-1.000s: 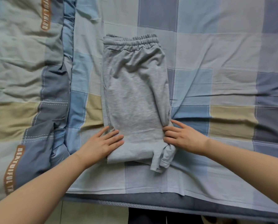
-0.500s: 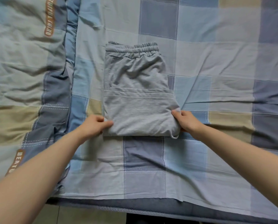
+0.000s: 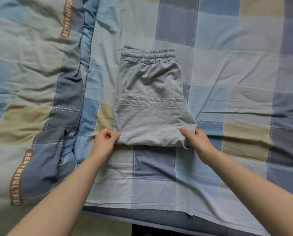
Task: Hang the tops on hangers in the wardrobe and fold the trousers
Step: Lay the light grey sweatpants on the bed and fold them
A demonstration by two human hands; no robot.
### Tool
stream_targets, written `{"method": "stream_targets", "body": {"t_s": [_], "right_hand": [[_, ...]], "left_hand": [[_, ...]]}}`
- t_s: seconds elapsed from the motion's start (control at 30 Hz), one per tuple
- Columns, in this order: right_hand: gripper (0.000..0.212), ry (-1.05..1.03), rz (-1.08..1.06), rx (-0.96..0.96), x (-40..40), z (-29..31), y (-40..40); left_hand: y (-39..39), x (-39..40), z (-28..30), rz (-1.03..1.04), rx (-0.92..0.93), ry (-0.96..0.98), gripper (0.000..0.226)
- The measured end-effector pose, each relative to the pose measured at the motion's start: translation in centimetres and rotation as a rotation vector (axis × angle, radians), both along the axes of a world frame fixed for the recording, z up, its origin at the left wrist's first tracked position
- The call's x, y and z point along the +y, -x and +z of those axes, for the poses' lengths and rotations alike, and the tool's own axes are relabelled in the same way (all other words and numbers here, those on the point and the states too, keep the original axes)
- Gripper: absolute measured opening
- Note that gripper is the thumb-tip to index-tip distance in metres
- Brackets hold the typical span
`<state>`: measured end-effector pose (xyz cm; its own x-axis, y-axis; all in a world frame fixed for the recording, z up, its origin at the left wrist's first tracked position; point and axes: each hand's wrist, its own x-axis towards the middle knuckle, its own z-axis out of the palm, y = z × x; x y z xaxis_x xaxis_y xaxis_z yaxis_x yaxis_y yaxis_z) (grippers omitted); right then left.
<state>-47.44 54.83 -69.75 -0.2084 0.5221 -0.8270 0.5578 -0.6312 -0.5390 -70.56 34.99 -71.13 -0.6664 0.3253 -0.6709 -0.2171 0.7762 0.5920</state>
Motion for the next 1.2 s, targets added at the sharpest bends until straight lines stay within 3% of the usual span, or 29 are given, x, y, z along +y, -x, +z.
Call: {"method": "stream_targets", "body": {"t_s": [0.1,0.2,0.33,0.5,0.57,0.6,0.77,0.83,0.93,1.0,1.07,1.13,1.2], "right_hand": [[0.029,0.019,-0.012,-0.015,0.1,0.5,-0.1],[0.031,0.047,-0.002,-0.032,-1.2,1.8,-1.8],[0.021,0.214,0.08,-0.127,-4.7,4.6,-6.4],[0.068,0.293,0.053,-0.221,-6.9,8.3,-9.6],[0.074,0.257,0.125,-0.207,-6.4,8.9,-9.1],[0.066,0.23,0.146,-0.195,-5.8,9.0,-8.5],[0.006,0.097,0.293,-0.183,-0.1,8.7,-3.2],[0.006,0.029,0.264,-0.125,2.8,8.5,-0.2],[0.023,0.098,-0.08,-0.155,6.4,7.9,3.3],[0.035,-0.052,0.035,-0.254,7.6,6.8,4.4],[0.046,-0.193,0.234,-0.308,7.1,6.1,4.5],[0.057,-0.127,0.349,-0.267,5.4,5.2,4.3],[0.055,-0.068,0.409,-0.178,3.4,4.4,4.6]], "left_hand": [[0.0,-0.4,0.8,0.033,-0.036,-0.009,0.02],[-1.3,-2.6,2.1,-0.014,-0.151,0.038,0.044],[-5.6,-7.3,5.4,-0.044,-0.337,0.087,0.059],[-9.1,-11.5,11.3,-0.017,-0.531,0.067,0.068],[-8.7,-11.0,12.4,0.02,-0.516,0.063,0.06],[-8.1,-10.3,12.5,0.046,-0.503,0.068,0.051],[-2.4,-4.3,11.5,0.068,-0.395,0.05,0.013],[0.7,-1.0,10.8,0.126,-0.377,-0.024,0.012],[4.6,3.5,9.3,0.221,-0.312,-0.107,0.008],[6.0,5.4,7.5,0.15,-0.188,-0.057,0.014],[5.8,6.0,6.1,-0.003,-0.053,0.06,0.034],[5.0,6.0,5.3,-0.063,-0.065,0.094,0.054],[4.3,5.4,4.5,-0.026,-0.173,0.023,0.056]]}}
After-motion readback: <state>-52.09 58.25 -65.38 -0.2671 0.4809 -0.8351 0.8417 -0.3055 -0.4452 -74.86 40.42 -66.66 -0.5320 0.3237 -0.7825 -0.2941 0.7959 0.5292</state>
